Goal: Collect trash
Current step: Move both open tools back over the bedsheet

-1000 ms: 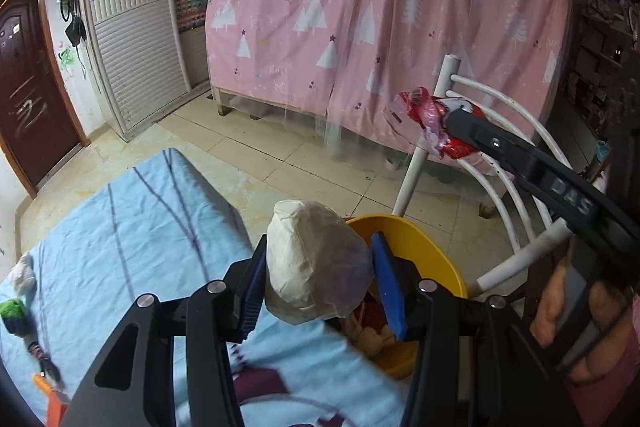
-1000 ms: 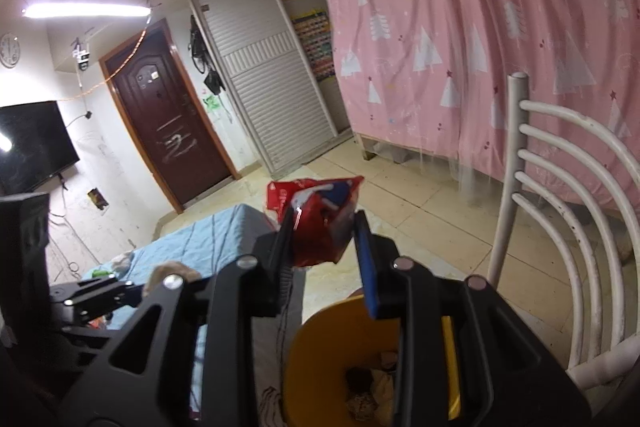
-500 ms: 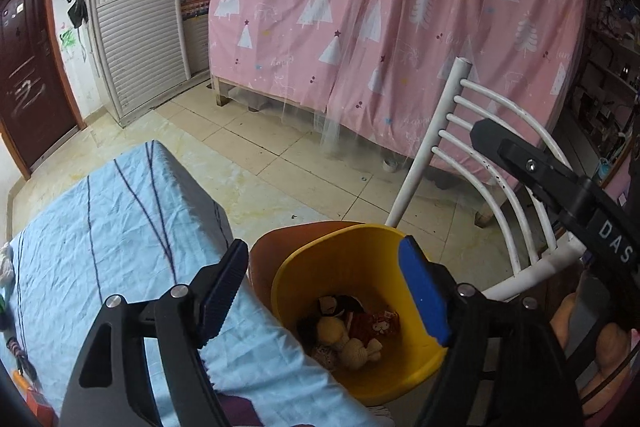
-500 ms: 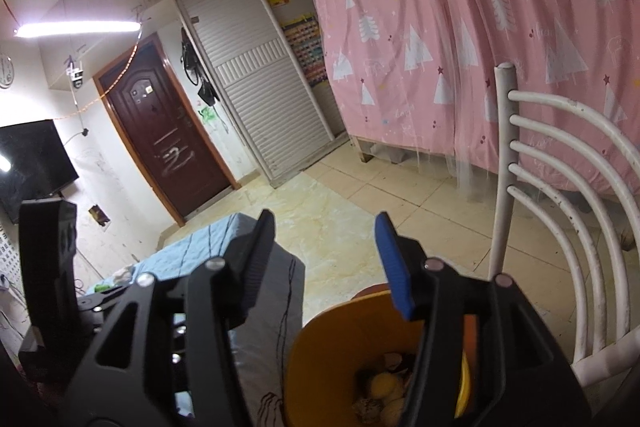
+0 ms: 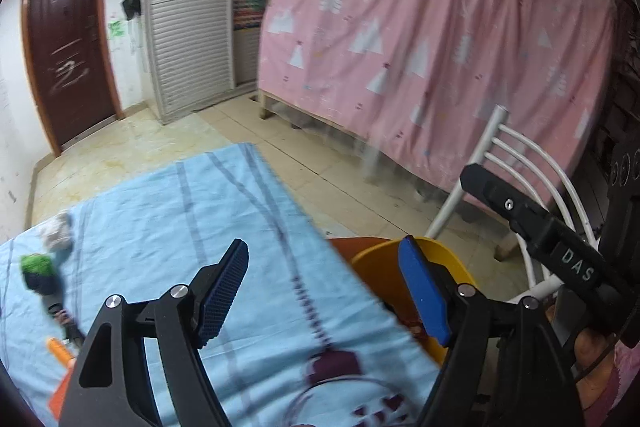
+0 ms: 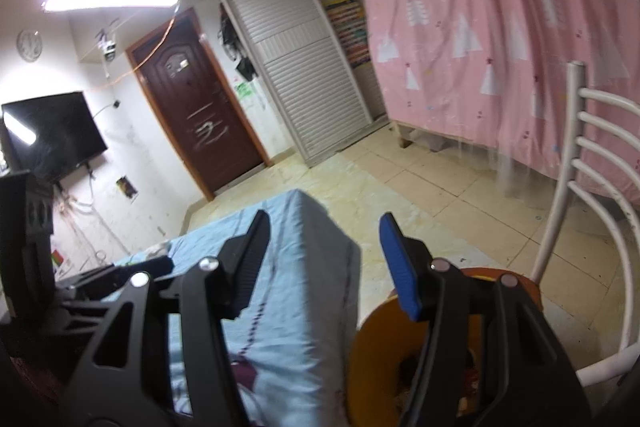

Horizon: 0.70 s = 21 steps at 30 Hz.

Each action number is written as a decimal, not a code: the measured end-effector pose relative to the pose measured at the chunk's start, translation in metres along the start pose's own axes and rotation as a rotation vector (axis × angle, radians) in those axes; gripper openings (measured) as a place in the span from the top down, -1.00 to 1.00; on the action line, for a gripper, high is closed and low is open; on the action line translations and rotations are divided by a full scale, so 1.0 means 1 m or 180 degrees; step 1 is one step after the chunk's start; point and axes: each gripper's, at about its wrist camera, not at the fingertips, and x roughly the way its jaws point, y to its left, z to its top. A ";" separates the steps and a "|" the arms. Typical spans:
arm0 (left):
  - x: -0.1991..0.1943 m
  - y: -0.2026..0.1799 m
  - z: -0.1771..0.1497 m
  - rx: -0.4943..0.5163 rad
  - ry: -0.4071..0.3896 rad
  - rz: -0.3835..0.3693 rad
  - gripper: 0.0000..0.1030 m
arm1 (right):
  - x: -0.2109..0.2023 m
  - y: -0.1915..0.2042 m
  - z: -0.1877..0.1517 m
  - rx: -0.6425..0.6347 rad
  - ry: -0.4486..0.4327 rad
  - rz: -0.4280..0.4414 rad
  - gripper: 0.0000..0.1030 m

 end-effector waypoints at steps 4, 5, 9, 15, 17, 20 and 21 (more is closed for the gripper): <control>-0.019 0.037 -0.003 -0.0122 -0.0072 0.0169 -0.34 | 0.015 0.028 -0.003 -0.0114 0.0107 0.0094 -0.07; -0.022 0.045 -0.004 -0.0152 -0.0082 0.0210 -0.34 | 0.018 0.036 -0.004 -0.0152 0.0133 0.0121 -0.07; -0.037 0.087 -0.010 -0.0326 -0.0109 0.0409 -0.34 | 0.035 0.070 -0.010 -0.0309 0.0254 0.0249 -0.07; -0.053 0.144 -0.023 -0.0549 -0.0107 0.0697 -0.34 | 0.060 0.116 -0.024 -0.0500 0.0437 0.0429 -0.08; -0.060 0.166 -0.027 -0.0619 -0.0111 0.0800 -0.34 | 0.069 0.135 -0.029 -0.0588 0.0511 0.0487 -0.08; -0.069 0.196 -0.030 -0.0709 -0.0120 0.0941 -0.34 | 0.080 0.159 -0.037 -0.0707 0.0612 0.0567 -0.08; -0.071 0.204 -0.031 -0.0741 -0.0119 0.0982 -0.34 | 0.084 0.167 -0.040 -0.0750 0.0648 0.0597 -0.08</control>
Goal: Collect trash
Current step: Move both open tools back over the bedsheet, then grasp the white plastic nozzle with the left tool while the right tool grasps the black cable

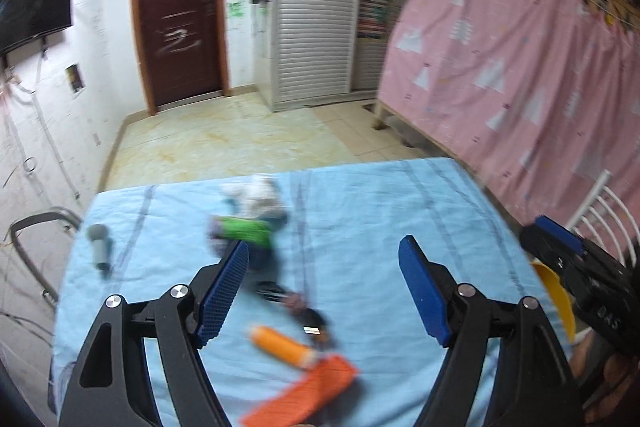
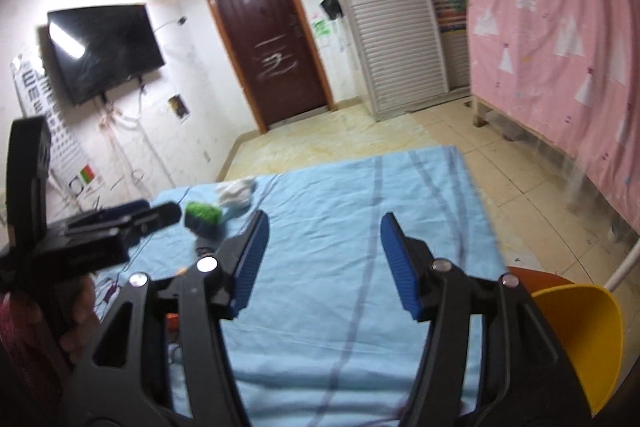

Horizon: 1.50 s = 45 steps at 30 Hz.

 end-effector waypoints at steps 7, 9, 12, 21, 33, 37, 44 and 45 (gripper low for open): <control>0.009 0.078 0.009 -0.0313 0.0061 0.0305 -0.34 | 0.039 0.049 -0.003 -0.0243 0.0247 0.0200 -0.10; 0.010 0.093 0.010 -0.0383 0.0087 0.0339 -0.34 | 0.049 0.060 -0.005 -0.0311 0.0314 0.0239 -0.12; 0.015 0.117 0.011 -0.0470 0.0113 0.0406 -0.34 | 0.060 0.071 -0.009 -0.0370 0.0389 0.0276 -0.12; 0.039 0.174 0.011 -0.0700 0.0249 0.0533 -0.34 | 0.093 0.095 -0.018 -0.0543 0.0715 0.0411 -0.12; 0.065 0.231 0.010 -0.0992 0.0437 0.0687 -0.34 | 0.119 0.117 -0.029 -0.0721 0.0976 0.0423 -0.22; 0.074 0.236 0.008 -0.1013 0.0512 0.0784 -0.34 | 0.125 0.120 -0.031 -0.0758 0.1019 0.0415 -0.22; 0.093 0.251 0.010 -0.1066 0.0643 0.0880 -0.34 | 0.131 0.121 -0.032 -0.0768 0.1096 0.0404 -0.22; 0.097 0.253 0.011 -0.1062 0.0664 0.0884 -0.34 | 0.133 0.122 -0.032 -0.0764 0.1106 0.0403 -0.22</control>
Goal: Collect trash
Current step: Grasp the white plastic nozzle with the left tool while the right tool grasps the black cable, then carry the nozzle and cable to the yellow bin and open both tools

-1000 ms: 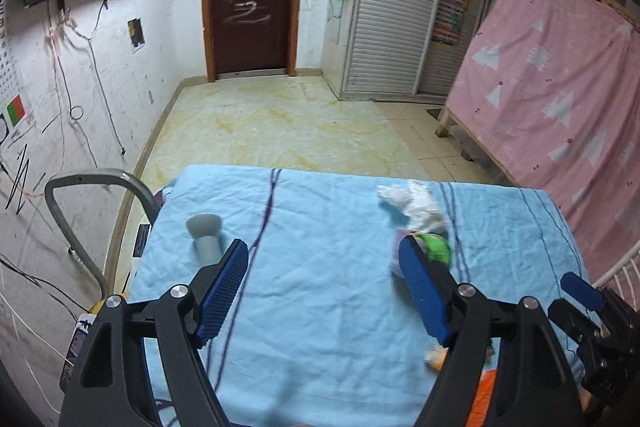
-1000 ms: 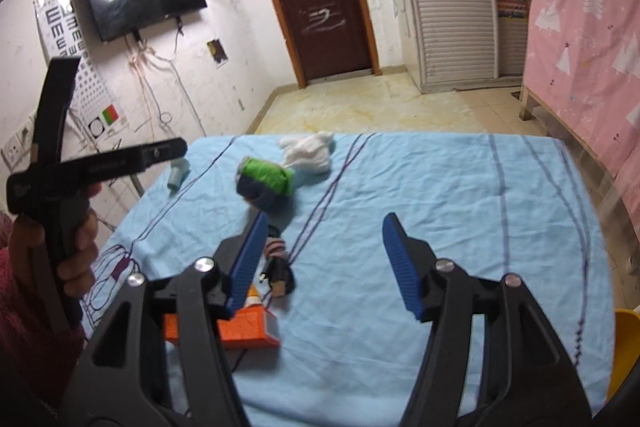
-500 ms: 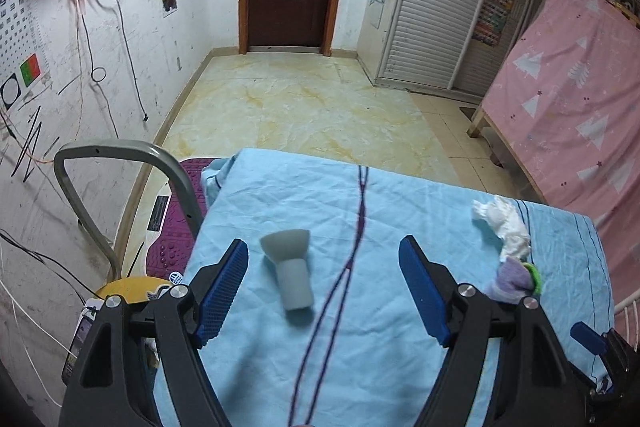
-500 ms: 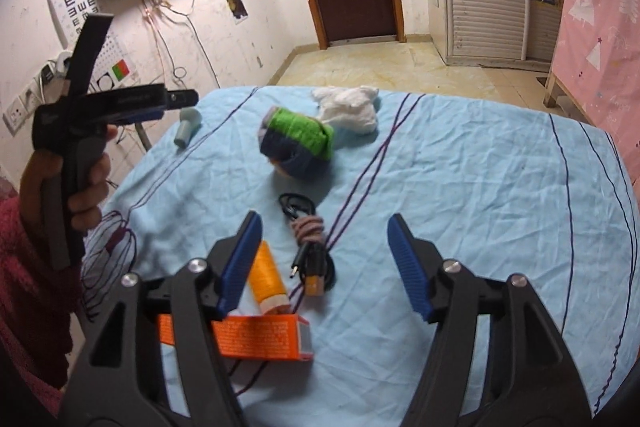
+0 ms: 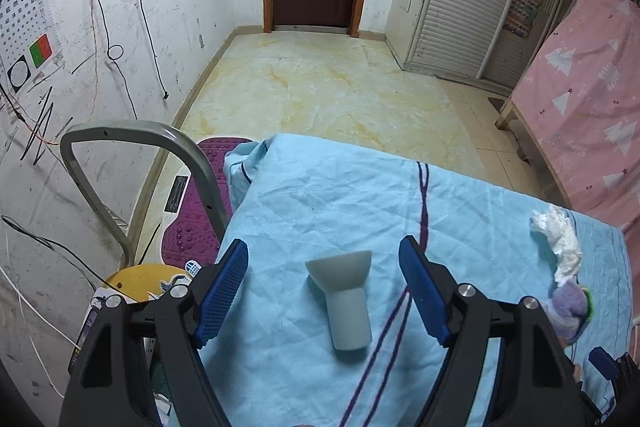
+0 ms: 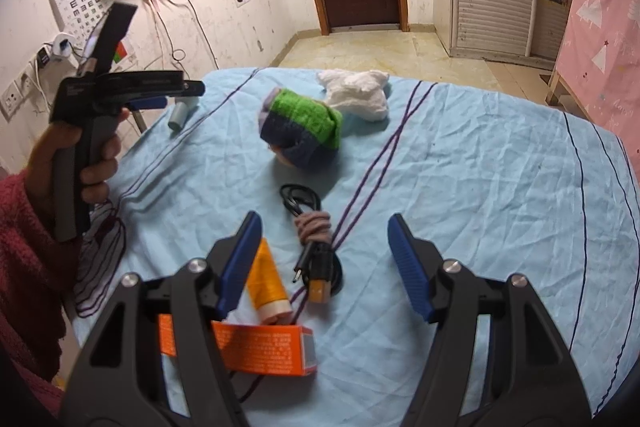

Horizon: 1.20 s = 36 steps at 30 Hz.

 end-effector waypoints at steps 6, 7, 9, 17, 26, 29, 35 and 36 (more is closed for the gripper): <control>0.015 -0.001 0.002 0.0017 0.0045 0.0022 -0.34 | 0.010 -0.004 0.003 0.0071 0.0104 0.0010 -0.22; 0.016 -0.001 0.002 0.0031 0.0032 0.0024 -0.34 | 0.011 -0.005 0.003 0.0085 0.0124 0.0011 -0.22; 0.016 -0.003 0.001 0.0059 0.0013 0.0041 -0.34 | 0.013 -0.005 0.004 0.0089 0.0127 0.0003 -0.17; 0.011 -0.015 -0.004 0.0260 -0.0066 0.0188 0.41 | 0.015 0.006 0.003 -0.0082 0.0155 -0.0084 0.66; -0.006 -0.025 -0.018 0.0239 -0.0009 -0.0082 0.55 | 0.000 -0.004 -0.002 0.0004 0.0023 -0.0073 0.66; -0.017 -0.029 -0.023 0.0230 -0.0043 -0.0133 0.54 | -0.010 -0.008 -0.004 0.0034 -0.0031 -0.0060 0.66; -0.044 -0.048 -0.035 0.0315 -0.0147 -0.0188 0.54 | -0.029 -0.012 -0.006 0.0074 -0.0142 -0.0028 0.66; -0.047 -0.050 -0.035 0.0333 -0.0158 -0.0191 0.54 | -0.031 -0.012 -0.007 0.0077 -0.0157 -0.0023 0.66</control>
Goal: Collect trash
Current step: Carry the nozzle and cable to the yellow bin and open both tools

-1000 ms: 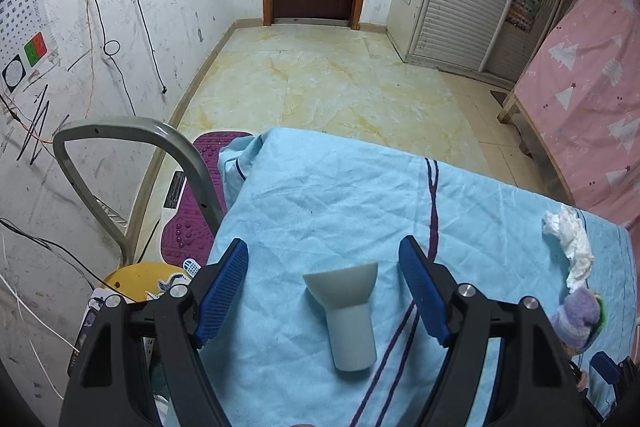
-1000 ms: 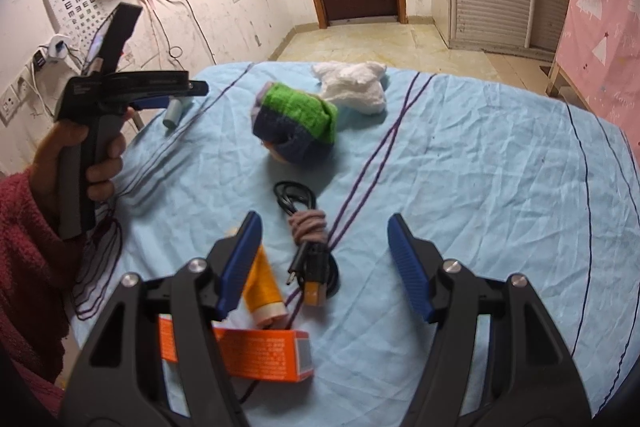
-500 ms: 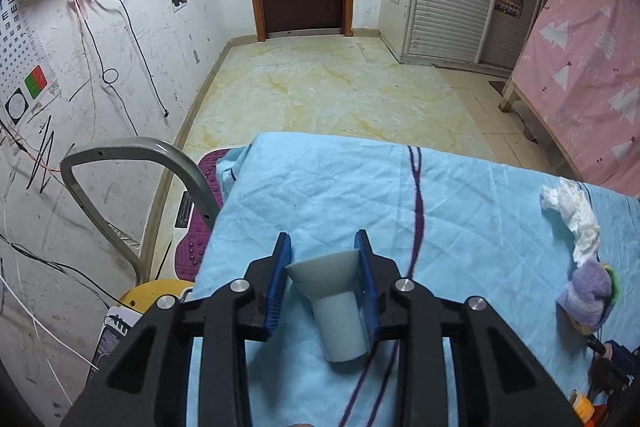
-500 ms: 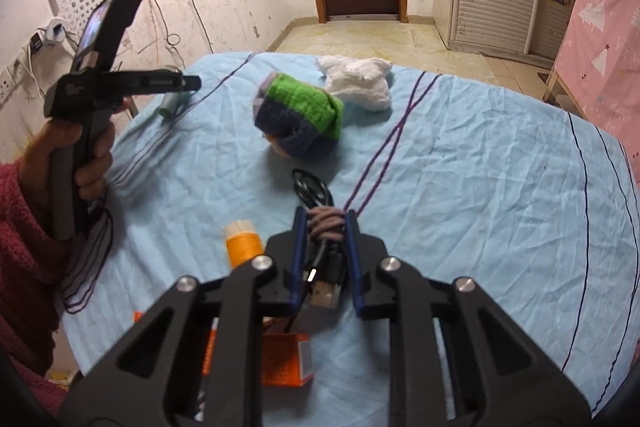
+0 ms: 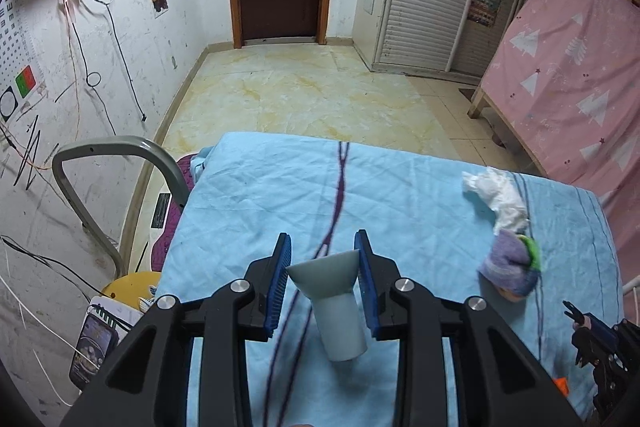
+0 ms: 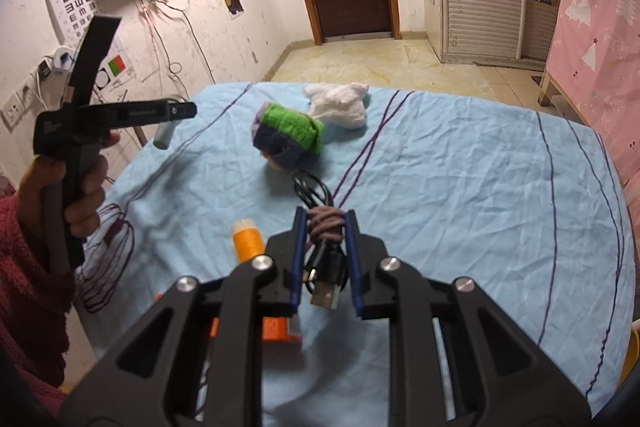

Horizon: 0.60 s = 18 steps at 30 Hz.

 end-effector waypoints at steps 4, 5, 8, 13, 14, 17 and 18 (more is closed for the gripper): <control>-0.018 -0.019 -0.008 0.0092 -0.0062 -0.0035 0.54 | -0.013 -0.005 -0.003 0.0031 -0.0078 0.0005 0.66; -0.023 -0.025 -0.010 0.0117 -0.0077 -0.0051 0.54 | -0.017 -0.007 -0.004 0.0048 -0.0099 0.0007 0.66; -0.034 -0.040 -0.013 0.0186 -0.0115 -0.0102 0.54 | -0.028 -0.014 -0.006 0.0109 -0.0172 0.0010 0.66; -0.052 -0.071 -0.021 0.0324 -0.0170 -0.0200 0.54 | -0.047 -0.028 -0.011 0.0214 -0.0290 0.0011 0.66; -0.055 -0.077 -0.022 0.0357 -0.0177 -0.0224 0.54 | -0.051 -0.031 -0.012 0.0235 -0.0313 0.0010 0.66; -0.062 -0.093 -0.024 0.0451 -0.0193 -0.0272 0.54 | -0.062 -0.042 -0.016 0.0296 -0.0380 -0.0004 0.66; -0.063 -0.098 -0.025 0.0476 -0.0197 -0.0280 0.54 | -0.065 -0.045 -0.017 0.0315 -0.0397 -0.0008 0.66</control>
